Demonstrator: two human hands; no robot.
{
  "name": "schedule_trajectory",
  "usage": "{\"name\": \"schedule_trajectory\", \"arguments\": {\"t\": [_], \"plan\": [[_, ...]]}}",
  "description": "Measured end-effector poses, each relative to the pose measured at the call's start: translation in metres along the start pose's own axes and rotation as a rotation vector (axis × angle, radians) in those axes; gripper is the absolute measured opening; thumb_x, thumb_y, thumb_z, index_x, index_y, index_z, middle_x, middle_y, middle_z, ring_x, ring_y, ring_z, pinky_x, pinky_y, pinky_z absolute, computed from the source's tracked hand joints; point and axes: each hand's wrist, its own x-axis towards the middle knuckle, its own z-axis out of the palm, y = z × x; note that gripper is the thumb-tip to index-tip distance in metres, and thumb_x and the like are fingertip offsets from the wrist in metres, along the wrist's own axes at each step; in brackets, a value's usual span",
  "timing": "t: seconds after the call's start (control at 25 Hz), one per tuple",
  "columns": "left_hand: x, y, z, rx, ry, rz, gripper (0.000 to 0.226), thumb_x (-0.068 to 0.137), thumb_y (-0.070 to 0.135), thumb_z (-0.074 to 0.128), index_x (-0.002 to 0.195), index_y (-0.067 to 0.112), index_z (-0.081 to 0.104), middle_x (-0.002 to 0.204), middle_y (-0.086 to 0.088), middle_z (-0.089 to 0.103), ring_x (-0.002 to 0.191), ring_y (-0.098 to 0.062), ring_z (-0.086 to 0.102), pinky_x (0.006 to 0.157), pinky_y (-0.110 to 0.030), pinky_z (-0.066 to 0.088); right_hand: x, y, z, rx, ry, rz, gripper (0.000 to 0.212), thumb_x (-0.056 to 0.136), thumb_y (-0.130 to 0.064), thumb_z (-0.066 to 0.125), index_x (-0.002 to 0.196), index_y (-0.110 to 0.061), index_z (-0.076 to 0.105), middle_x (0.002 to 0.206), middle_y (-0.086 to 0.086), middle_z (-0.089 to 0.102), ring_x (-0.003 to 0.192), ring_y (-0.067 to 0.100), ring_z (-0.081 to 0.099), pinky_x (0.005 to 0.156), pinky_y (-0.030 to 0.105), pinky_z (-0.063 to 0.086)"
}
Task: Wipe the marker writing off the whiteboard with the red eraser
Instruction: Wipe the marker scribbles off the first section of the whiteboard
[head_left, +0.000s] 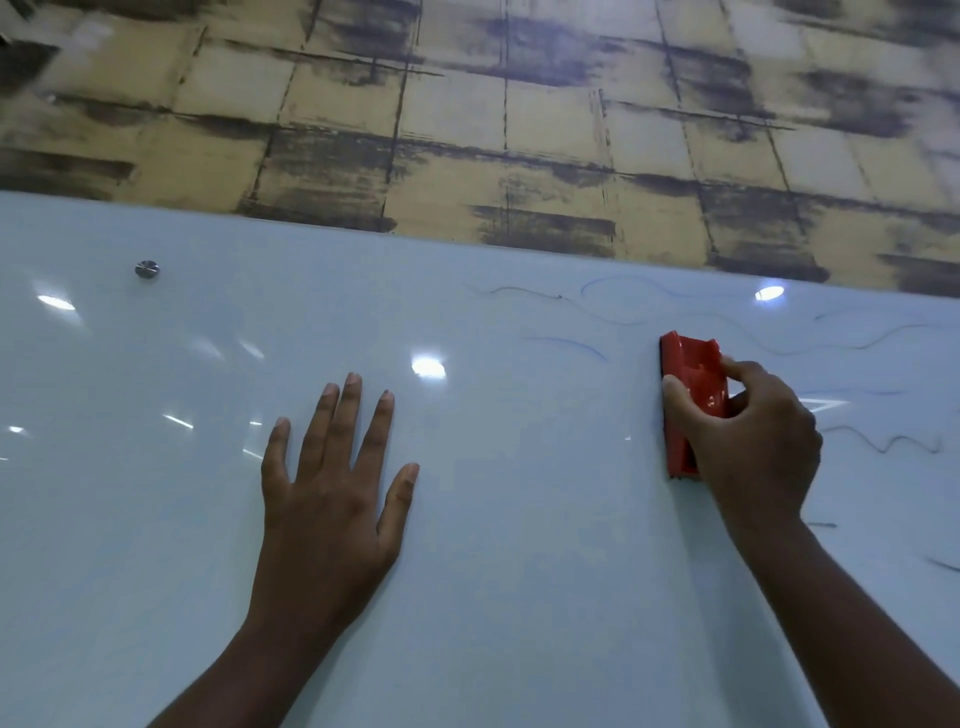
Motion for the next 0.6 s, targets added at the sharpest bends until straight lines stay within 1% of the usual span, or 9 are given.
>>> {"name": "schedule_trajectory", "arguments": {"t": [0.12,0.16,0.24,0.28,0.36,0.44,0.52,0.6], "plan": [[-0.001,0.001,0.001,-0.006,0.015,0.001,0.064,0.106,0.038,0.034,0.165,0.015,0.037,0.175,-0.011,0.025,0.160,-0.028,0.029,0.126,-0.061,0.021,-0.008,-0.032,0.024,0.030,0.017,0.030,0.050,0.081,-0.049,0.079,0.117,-0.017,0.069,0.098,0.010,0.070,0.086,0.035,0.067,0.070,0.035,0.043],[0.000,0.001,0.000,-0.008,0.016,0.002,0.064,0.105,0.036,0.034,0.165,0.015,0.038,0.174,-0.011,0.026,0.160,-0.028,0.030,0.126,-0.061,0.021,-0.015,-0.051,0.035,0.055,0.008,-0.002,0.046,0.080,-0.047,0.080,0.114,-0.017,0.069,0.097,0.009,0.069,0.086,0.035,0.067,0.070,0.035,0.043],[0.003,0.000,-0.001,-0.003,0.016,0.006,0.063,0.104,0.035,0.036,0.163,0.015,0.041,0.173,-0.012,0.030,0.158,-0.029,0.034,0.124,-0.061,0.024,-0.034,-0.094,0.056,0.074,-0.046,-0.133,0.041,0.082,-0.048,0.077,0.109,-0.018,0.068,0.093,0.004,0.064,0.081,0.028,0.065,0.066,0.032,0.043],[0.004,-0.001,-0.003,0.003,0.020,0.008,0.062,0.103,0.036,0.037,0.161,0.015,0.045,0.171,-0.012,0.035,0.156,-0.030,0.038,0.122,-0.060,0.026,-0.046,-0.114,0.065,0.064,-0.091,-0.216,0.042,0.084,-0.050,0.073,0.111,-0.019,0.068,0.092,0.002,0.062,0.080,0.025,0.063,0.066,0.031,0.046],[0.011,-0.006,-0.008,0.011,0.040,0.019,0.059,0.102,0.038,0.039,0.153,0.014,0.056,0.162,-0.013,0.048,0.148,-0.032,0.049,0.114,-0.059,0.032,-0.063,-0.140,0.076,0.079,-0.177,-0.351,0.050,0.086,-0.054,0.070,0.121,-0.018,0.067,0.096,-0.001,0.064,0.080,0.018,0.063,0.068,0.031,0.055],[0.028,-0.012,-0.011,0.019,0.055,0.023,0.056,0.101,0.041,0.040,0.143,0.013,0.064,0.151,-0.013,0.057,0.140,-0.035,0.055,0.107,-0.058,0.036,-0.063,-0.145,0.078,0.092,-0.210,-0.418,0.058,0.085,-0.058,0.072,0.127,-0.019,0.066,0.100,-0.003,0.067,0.081,0.014,0.064,0.069,0.027,0.056],[0.051,-0.018,-0.009,0.020,0.061,0.015,0.058,0.101,0.043,0.039,0.141,0.012,0.065,0.150,-0.015,0.057,0.141,-0.036,0.055,0.106,-0.059,0.037,-0.051,-0.140,0.076,0.063,-0.231,-0.468,0.061,0.085,-0.062,0.069,0.131,-0.023,0.064,0.101,-0.005,0.066,0.083,0.013,0.063,0.069,0.029,0.057],[0.069,-0.018,-0.001,0.012,0.073,0.007,0.059,0.102,0.043,0.038,0.146,0.012,0.062,0.157,-0.016,0.052,0.146,-0.037,0.050,0.109,-0.062,0.036,-0.031,-0.133,0.074,0.022,-0.247,-0.468,0.063,0.085,-0.064,0.067,0.136,-0.029,0.060,0.103,-0.005,0.064,0.088,0.016,0.063,0.072,0.034,0.058]]}}
